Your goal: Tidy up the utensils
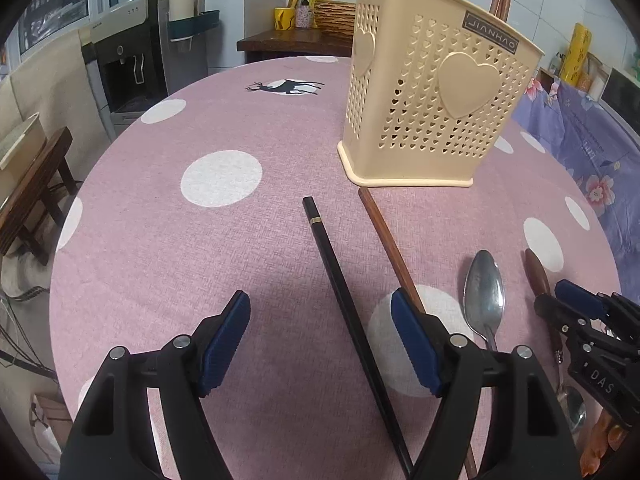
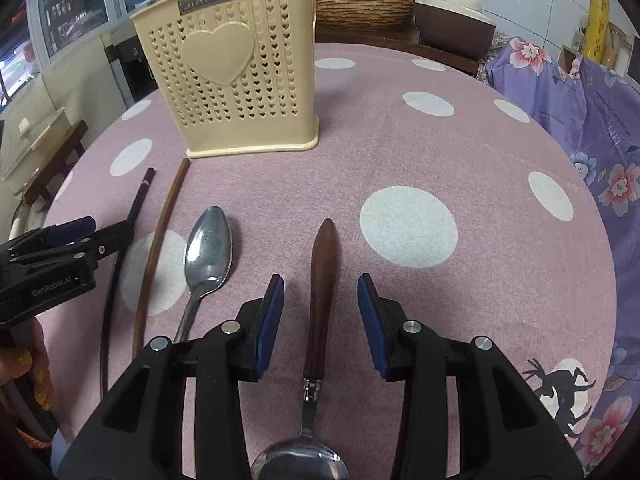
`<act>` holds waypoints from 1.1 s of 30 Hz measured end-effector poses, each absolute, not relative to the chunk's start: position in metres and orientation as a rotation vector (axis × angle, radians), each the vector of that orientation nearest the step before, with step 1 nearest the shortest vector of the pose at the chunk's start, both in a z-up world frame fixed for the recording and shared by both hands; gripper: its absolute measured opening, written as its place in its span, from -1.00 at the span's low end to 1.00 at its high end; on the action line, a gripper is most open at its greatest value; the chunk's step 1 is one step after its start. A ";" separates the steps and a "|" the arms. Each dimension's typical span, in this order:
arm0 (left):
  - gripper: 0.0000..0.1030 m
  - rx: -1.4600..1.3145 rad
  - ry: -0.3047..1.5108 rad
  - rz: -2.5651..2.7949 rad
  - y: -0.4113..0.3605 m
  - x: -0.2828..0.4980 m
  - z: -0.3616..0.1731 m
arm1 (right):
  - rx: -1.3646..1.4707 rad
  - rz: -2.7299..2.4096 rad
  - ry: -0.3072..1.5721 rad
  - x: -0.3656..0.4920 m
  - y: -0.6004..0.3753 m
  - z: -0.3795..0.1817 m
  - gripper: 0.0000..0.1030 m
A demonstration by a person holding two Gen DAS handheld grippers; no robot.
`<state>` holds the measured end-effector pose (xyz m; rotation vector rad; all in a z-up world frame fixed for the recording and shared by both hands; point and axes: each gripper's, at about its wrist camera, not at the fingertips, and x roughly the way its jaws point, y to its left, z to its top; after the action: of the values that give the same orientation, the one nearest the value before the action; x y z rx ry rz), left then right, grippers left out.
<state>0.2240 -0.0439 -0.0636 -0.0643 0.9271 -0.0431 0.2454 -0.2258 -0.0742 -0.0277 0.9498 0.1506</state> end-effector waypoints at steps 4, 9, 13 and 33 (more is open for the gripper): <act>0.22 -0.060 0.924 -0.033 -0.046 0.230 -0.065 | -0.038 0.150 0.965 0.247 -0.223 -0.078 -0.35; -0.09 -0.050 0.926 -0.024 -0.048 0.244 -0.064 | -0.039 0.135 0.959 0.250 -0.224 -0.079 -0.44; -0.28 -0.010 0.928 -0.021 -0.053 0.254 -0.064 | -0.032 0.127 0.961 0.258 -0.224 -0.079 -0.51; -0.83 0.004 0.927 -0.022 -0.060 0.267 -0.064 | 0.007 0.148 0.937 0.264 -0.227 -0.076 -0.68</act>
<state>0.2673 -0.0596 -0.0636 0.0036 0.9271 -0.0216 0.2636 -0.2270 -0.0757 0.0074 0.9367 0.1478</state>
